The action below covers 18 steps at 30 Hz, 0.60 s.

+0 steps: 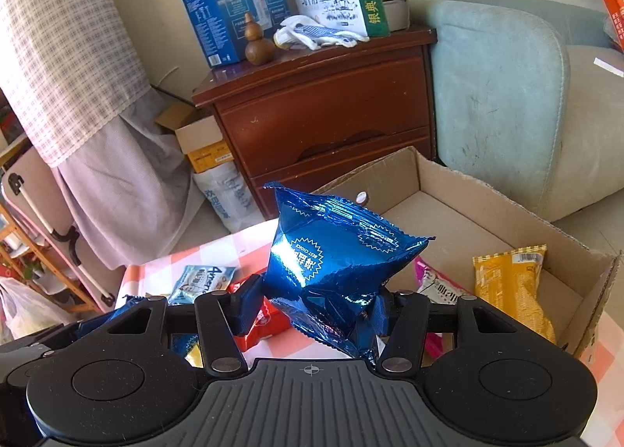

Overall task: Organize snacks
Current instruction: 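Lift and carry both blue foil bags over the cardboard box, then lower both blue bags into the box and open both tools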

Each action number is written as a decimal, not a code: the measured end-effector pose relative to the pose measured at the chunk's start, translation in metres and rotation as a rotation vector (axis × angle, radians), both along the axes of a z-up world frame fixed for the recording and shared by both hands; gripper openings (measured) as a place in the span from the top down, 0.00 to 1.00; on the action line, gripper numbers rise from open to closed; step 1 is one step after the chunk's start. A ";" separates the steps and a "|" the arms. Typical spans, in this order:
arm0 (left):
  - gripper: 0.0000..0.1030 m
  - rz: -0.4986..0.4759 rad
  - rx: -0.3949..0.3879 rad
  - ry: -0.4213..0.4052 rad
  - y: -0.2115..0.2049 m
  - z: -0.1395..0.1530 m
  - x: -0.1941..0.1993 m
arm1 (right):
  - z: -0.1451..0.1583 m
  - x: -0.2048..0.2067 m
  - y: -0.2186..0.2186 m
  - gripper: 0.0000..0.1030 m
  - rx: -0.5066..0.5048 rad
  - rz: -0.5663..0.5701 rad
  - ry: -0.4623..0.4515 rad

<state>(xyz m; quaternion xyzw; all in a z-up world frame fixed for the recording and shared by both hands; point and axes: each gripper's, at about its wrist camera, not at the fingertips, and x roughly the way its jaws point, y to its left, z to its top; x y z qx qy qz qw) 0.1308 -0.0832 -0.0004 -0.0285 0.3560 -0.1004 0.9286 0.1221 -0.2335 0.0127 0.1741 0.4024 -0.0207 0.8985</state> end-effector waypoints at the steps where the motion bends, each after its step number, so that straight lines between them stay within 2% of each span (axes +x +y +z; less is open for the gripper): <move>1: 0.32 -0.015 -0.009 -0.004 -0.005 0.001 0.001 | 0.001 0.000 -0.005 0.48 0.000 -0.012 -0.002; 12: 0.32 -0.125 -0.059 -0.057 -0.055 0.007 0.019 | 0.003 -0.001 -0.055 0.48 -0.009 -0.165 0.008; 18: 0.32 -0.128 -0.088 -0.021 -0.076 0.002 0.046 | 0.000 0.001 -0.072 0.48 -0.005 -0.234 0.020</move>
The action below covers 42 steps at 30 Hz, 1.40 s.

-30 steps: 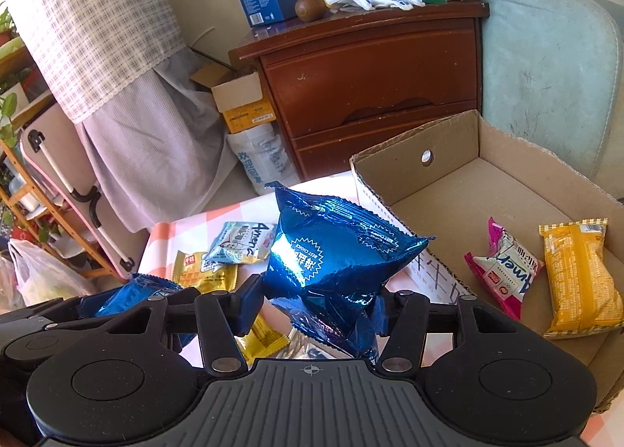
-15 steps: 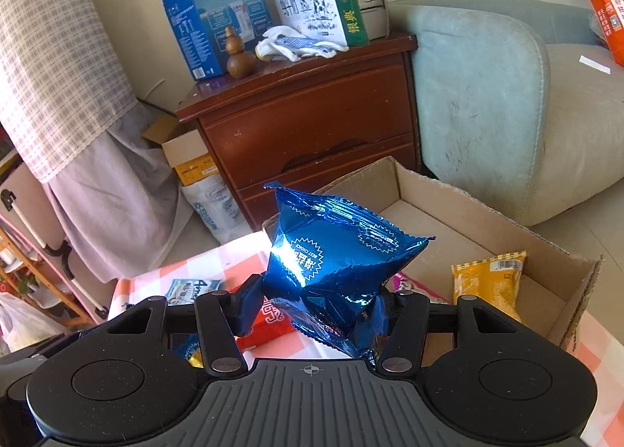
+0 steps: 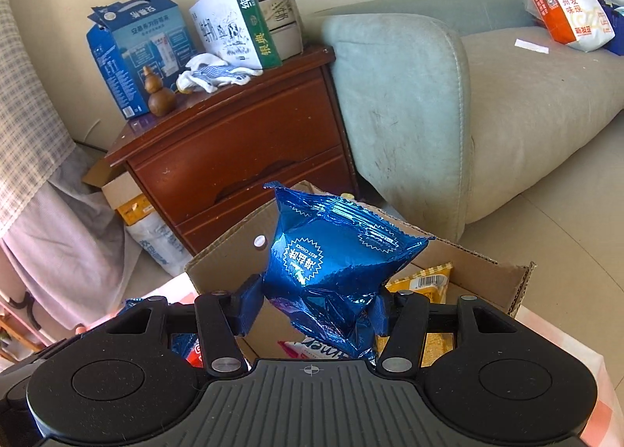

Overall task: Organize snacks
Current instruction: 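Lower both blue bags into the box and open both tools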

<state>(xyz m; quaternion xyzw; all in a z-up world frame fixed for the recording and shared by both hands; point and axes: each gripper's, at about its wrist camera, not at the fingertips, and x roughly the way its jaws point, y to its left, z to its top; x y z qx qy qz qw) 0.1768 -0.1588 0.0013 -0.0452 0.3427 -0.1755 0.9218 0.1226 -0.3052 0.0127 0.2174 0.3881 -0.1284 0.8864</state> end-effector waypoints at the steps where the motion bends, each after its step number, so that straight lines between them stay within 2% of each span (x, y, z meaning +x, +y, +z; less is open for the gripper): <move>1: 0.32 -0.001 -0.003 0.000 -0.003 0.000 0.003 | -0.001 0.000 -0.002 0.48 0.004 -0.008 0.003; 11: 0.29 -0.024 -0.043 0.017 -0.035 0.001 0.041 | -0.012 0.004 -0.015 0.46 0.038 -0.089 0.038; 13: 0.23 -0.039 -0.064 0.017 -0.035 0.004 0.040 | -0.015 0.003 -0.018 0.40 0.063 -0.110 0.050; 15: 0.20 -0.048 -0.060 0.001 -0.032 0.006 0.034 | -0.016 0.002 -0.020 0.38 0.090 -0.119 0.044; 19: 0.20 -0.030 -0.044 0.006 -0.017 0.009 0.026 | -0.015 0.001 -0.017 0.38 0.081 -0.110 0.046; 32: 0.19 0.100 0.051 0.081 0.069 -0.003 -0.013 | -0.011 0.002 0.018 0.38 0.059 0.041 0.052; 42: 0.19 0.060 0.094 0.125 0.100 -0.014 -0.063 | -0.008 -0.013 0.051 0.38 0.065 0.183 0.080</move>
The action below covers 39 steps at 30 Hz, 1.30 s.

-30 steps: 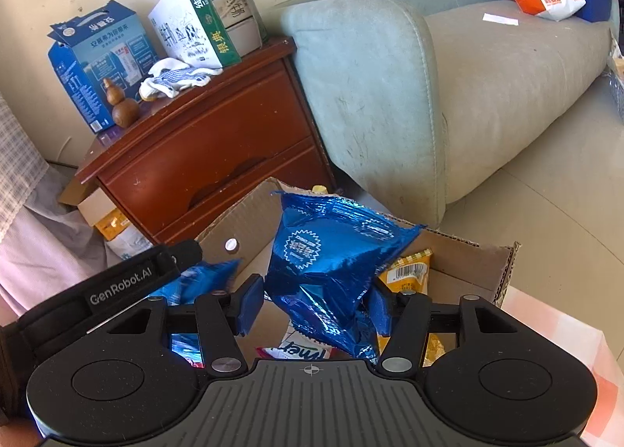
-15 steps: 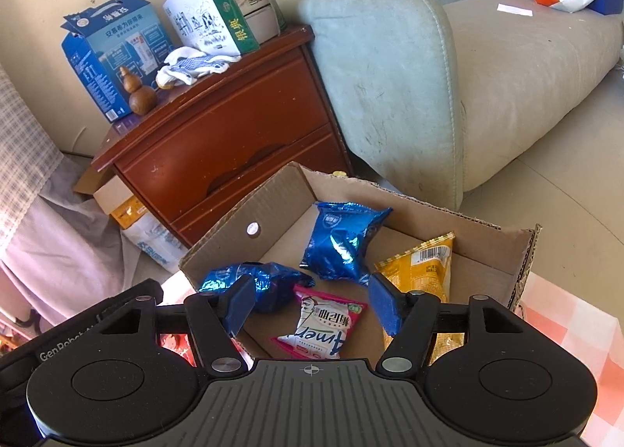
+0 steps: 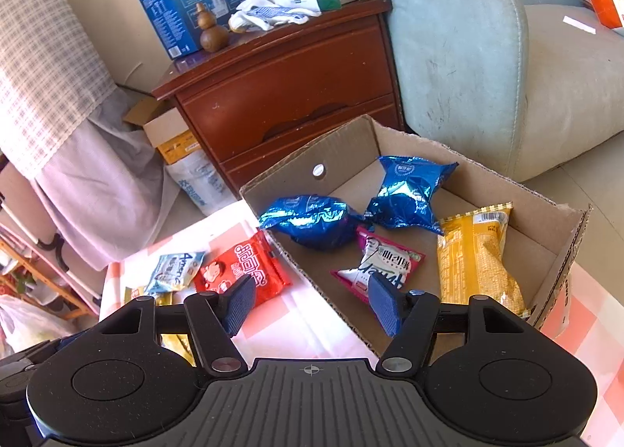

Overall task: Organize snacks
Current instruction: 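Lower both blue bags into the box and open both tools, then withdraw both tools from the box back over the table snacks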

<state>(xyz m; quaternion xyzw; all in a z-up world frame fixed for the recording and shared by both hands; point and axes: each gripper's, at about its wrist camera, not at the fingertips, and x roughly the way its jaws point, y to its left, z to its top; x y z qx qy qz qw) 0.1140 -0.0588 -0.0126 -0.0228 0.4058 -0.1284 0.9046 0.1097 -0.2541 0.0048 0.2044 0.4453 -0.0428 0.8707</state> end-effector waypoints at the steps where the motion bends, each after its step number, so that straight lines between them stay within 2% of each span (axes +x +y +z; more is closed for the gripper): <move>1: 0.19 -0.011 0.005 -0.001 0.001 -0.001 -0.005 | 0.000 -0.002 0.002 0.38 0.006 0.013 0.005; 9: 0.19 -0.093 0.026 0.054 0.002 -0.022 -0.035 | -0.006 -0.023 0.023 0.38 0.039 0.109 0.075; 14: 0.18 -0.076 0.067 0.060 -0.003 -0.039 -0.040 | -0.014 -0.032 0.036 0.38 0.065 0.147 0.122; 18: 0.18 -0.044 0.058 0.038 -0.006 -0.040 -0.038 | -0.019 -0.033 0.042 0.38 0.052 0.144 0.149; 20: 0.14 -0.038 0.065 0.017 -0.008 -0.040 -0.037 | -0.023 -0.032 0.042 0.38 0.057 0.136 0.169; 21: 0.12 -0.042 0.077 0.018 -0.010 -0.041 -0.036 | -0.025 -0.032 0.041 0.38 0.058 0.130 0.179; 26: 0.12 -0.044 0.138 0.052 -0.011 -0.056 -0.037 | -0.037 -0.030 0.042 0.38 0.056 0.112 0.233; 34: 0.11 -0.102 0.206 0.036 0.005 -0.062 -0.058 | -0.049 -0.030 0.047 0.38 0.019 0.089 0.281; 39: 0.09 -0.077 0.210 0.043 0.025 -0.065 -0.066 | -0.058 -0.025 0.056 0.38 -0.020 0.098 0.302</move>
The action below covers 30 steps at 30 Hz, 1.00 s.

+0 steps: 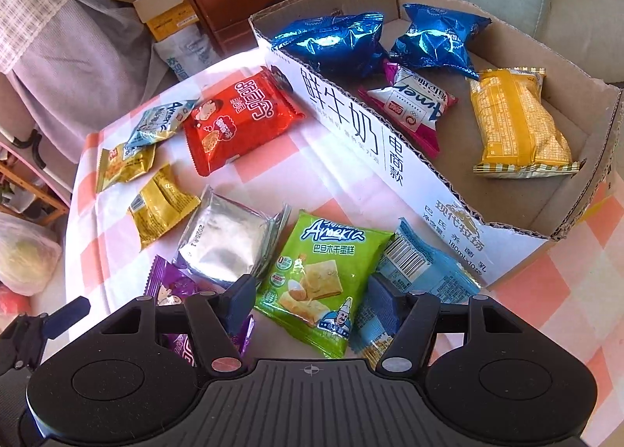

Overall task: Organize snacks
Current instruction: 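Withdraw both tools from the box back over the table snacks, then grasp the green Ameria bag with the right tool while the left tool grasps the purple bag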

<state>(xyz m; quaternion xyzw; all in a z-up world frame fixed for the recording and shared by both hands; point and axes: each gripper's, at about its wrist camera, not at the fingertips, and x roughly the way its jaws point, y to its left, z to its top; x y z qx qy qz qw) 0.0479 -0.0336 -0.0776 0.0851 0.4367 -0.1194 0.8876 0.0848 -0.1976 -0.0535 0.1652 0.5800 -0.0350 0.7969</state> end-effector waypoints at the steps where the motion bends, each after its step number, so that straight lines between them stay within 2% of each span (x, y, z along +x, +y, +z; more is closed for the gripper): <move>1: 0.09 0.012 -0.005 0.007 0.005 -0.001 0.000 | -0.002 0.001 0.003 0.37 -0.008 0.005 -0.002; 5: 0.11 0.072 0.008 0.021 0.020 -0.004 -0.002 | -0.009 0.007 0.013 0.36 -0.039 0.039 -0.006; 7: 0.11 0.086 -0.013 0.007 0.026 -0.002 -0.004 | -0.011 0.009 0.018 0.38 -0.049 0.058 -0.027; 10: 0.11 0.047 -0.065 -0.014 0.030 0.006 -0.010 | -0.014 0.014 0.026 0.41 -0.045 0.098 -0.037; 14: 0.11 -0.019 -0.163 0.057 0.026 0.009 -0.014 | -0.021 0.016 0.034 0.45 -0.023 0.142 -0.029; 16: 0.11 -0.052 -0.173 0.080 0.020 0.008 -0.017 | -0.021 0.015 0.040 0.46 -0.044 0.187 -0.042; 20: 0.11 -0.151 -0.085 0.077 0.003 0.006 -0.027 | -0.018 0.012 0.042 0.47 -0.031 0.226 -0.022; 23: 0.11 -0.173 -0.036 0.074 -0.001 0.003 -0.031 | -0.015 0.006 0.040 0.47 -0.041 0.247 -0.025; 27: 0.11 -0.103 0.054 0.098 0.003 -0.010 -0.023 | -0.014 -0.003 0.041 0.47 -0.053 0.306 -0.024; 30: 0.12 -0.015 0.077 0.112 0.014 -0.016 -0.014 | -0.017 -0.006 0.047 0.46 -0.039 0.344 -0.013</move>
